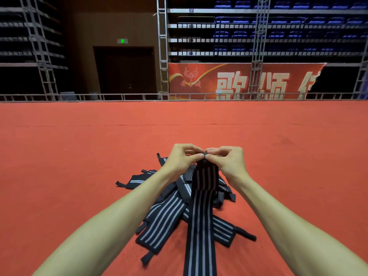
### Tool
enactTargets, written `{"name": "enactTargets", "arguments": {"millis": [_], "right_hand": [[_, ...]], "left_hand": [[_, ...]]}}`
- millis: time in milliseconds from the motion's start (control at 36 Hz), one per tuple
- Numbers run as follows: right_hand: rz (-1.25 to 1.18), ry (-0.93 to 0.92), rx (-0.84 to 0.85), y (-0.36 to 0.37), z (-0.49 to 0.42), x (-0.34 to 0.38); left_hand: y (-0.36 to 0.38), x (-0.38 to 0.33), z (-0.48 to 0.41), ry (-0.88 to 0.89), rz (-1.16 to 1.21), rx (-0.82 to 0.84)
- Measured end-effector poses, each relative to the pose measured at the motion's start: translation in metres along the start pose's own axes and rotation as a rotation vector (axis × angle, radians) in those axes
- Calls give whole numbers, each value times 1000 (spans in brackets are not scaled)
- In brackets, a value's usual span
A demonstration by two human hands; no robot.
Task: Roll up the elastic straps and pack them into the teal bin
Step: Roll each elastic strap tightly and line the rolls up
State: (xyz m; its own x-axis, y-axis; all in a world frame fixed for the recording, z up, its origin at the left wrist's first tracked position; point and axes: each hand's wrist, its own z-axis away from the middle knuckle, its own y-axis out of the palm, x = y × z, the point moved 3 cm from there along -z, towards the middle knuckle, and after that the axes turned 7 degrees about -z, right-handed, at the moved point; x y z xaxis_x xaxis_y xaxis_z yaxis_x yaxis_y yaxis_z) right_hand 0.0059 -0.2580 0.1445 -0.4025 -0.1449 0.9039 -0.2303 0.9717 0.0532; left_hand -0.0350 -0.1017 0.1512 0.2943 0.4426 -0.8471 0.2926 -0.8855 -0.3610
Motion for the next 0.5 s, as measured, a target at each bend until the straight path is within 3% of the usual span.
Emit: {"name": "enactTargets", "arguments": {"millis": [167,278,389,500], "right_hand": [[4,-10,44,0,3,6],[137,-87,94,-1,-1,11],[288,-162,41,-7,-3,12],[108,-19,107,-4,-5,0]], "left_hand": [[-3,-5,-1,39,-54,-4],[-3,-9,-3,71,-73,18],[-6,-10,-6,108,-127,3],[-9,-13,-10,132,-178,17]]}}
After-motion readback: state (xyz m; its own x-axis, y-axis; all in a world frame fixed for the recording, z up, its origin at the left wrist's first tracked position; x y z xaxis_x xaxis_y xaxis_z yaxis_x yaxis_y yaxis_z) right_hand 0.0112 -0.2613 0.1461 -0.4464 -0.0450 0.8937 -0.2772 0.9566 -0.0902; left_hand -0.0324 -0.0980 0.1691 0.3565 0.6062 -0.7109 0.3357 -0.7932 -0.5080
